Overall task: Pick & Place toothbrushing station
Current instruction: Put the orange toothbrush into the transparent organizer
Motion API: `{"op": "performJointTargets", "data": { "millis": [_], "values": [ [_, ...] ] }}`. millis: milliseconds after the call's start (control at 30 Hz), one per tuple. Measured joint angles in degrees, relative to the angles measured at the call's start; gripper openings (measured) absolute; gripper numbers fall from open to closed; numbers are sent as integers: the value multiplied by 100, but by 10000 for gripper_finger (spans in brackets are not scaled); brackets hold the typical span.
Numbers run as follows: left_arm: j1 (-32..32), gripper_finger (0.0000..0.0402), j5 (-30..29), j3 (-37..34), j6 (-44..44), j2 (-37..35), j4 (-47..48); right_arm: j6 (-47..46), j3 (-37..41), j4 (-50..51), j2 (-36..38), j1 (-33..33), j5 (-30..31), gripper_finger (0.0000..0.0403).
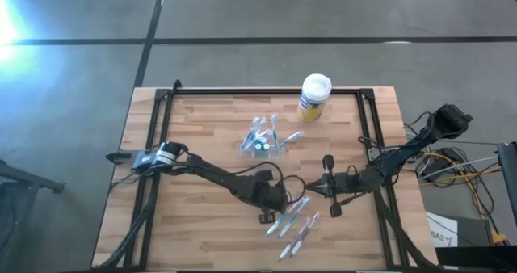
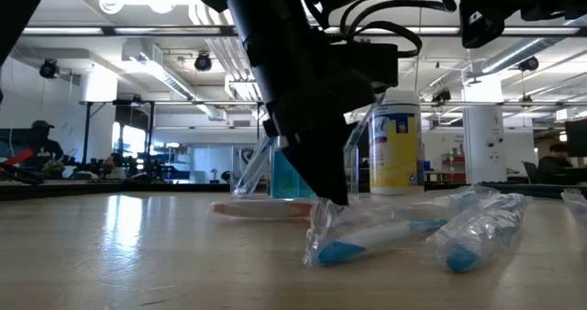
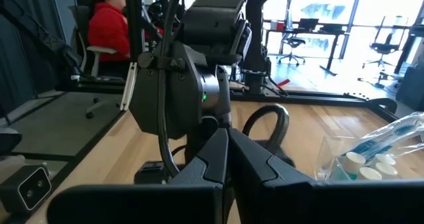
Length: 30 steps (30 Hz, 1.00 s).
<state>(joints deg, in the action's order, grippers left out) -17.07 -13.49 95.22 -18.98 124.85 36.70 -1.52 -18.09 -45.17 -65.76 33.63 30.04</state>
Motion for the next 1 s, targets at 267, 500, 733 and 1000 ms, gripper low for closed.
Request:
{"op": "performJointTargets", "data": {
  "millis": [267, 500, 733, 1000],
  "values": [
    [-319, 13, -503, -140, 771, -875, 300, 39, 0, 67, -7, -2, -8, 8],
    [-507, 14, -933, -1340, 834, -2568, -98, 38, 0, 92, -7, -2, -4, 8],
    [-604, 13, -912, -3706, 811, -5019, -2058, 39, 0, 88, -7, -2, 2, 8],
    [-629, 12, -1025, -5724, 959, -7299, -3302, 43, 0, 83, -7, -4, 9, 8]
  ]
}}
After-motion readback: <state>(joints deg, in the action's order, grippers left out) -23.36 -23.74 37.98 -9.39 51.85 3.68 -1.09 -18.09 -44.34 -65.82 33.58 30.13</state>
